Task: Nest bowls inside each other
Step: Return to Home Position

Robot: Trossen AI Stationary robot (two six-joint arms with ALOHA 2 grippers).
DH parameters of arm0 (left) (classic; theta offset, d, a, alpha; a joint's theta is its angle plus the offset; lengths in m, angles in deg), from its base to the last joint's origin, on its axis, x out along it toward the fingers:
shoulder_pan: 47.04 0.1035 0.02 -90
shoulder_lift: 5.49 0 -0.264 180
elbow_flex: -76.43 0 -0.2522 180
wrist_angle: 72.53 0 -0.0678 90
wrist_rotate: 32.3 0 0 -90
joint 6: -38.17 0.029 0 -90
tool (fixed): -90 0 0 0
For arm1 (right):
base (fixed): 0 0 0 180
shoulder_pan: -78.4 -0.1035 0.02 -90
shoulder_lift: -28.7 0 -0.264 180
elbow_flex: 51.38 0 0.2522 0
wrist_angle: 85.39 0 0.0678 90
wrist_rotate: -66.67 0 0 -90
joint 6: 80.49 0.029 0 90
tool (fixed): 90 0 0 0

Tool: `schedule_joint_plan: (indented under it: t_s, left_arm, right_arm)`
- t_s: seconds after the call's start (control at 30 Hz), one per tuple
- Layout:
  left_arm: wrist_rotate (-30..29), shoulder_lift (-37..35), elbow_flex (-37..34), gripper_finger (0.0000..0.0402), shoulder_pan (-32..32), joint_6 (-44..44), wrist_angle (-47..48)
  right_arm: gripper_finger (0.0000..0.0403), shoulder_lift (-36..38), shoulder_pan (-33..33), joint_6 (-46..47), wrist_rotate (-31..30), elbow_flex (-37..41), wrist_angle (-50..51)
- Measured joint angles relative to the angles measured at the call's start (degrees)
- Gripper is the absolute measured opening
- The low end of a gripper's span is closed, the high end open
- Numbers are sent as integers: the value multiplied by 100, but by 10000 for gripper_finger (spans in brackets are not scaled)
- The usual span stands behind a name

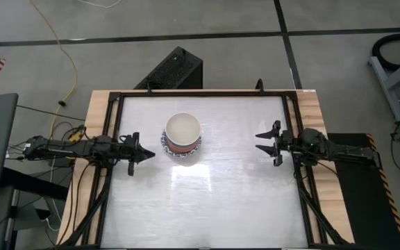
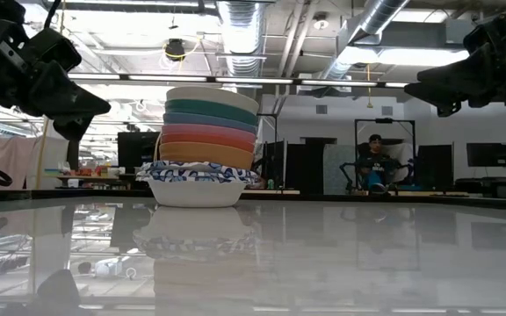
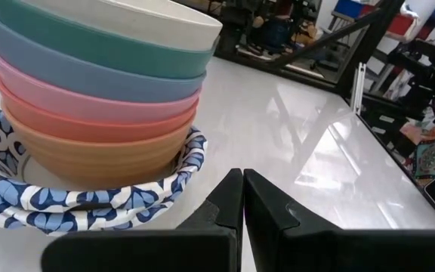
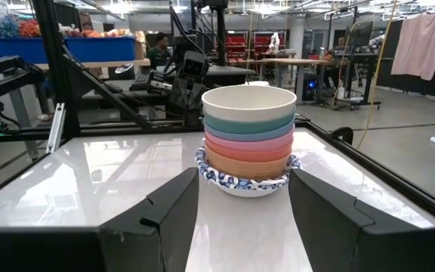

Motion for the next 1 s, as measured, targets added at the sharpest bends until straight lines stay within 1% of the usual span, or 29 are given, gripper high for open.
schedule_joint_plan:
  t_s: [0.37,0.47,0.6,0.63,1.0]
  left_arm:
    - [-17,-51,2,0,-2,0,1]
    - [-9,-289,2,0,-2,0,1]
    - [142,-823,2,0,-2,0,20]
    - [176,-866,2,0,-2,2,-15]
    - [226,-848,2,0,4,0,46]
  right_arm:
    - [228,0,0,0,2,0,2]
    - [228,0,0,0,2,0,2]
    - [228,0,-1,0,4,0,2]
    - [228,-2,0,0,4,0,2]
    - [228,-22,-2,1,2,0,4]
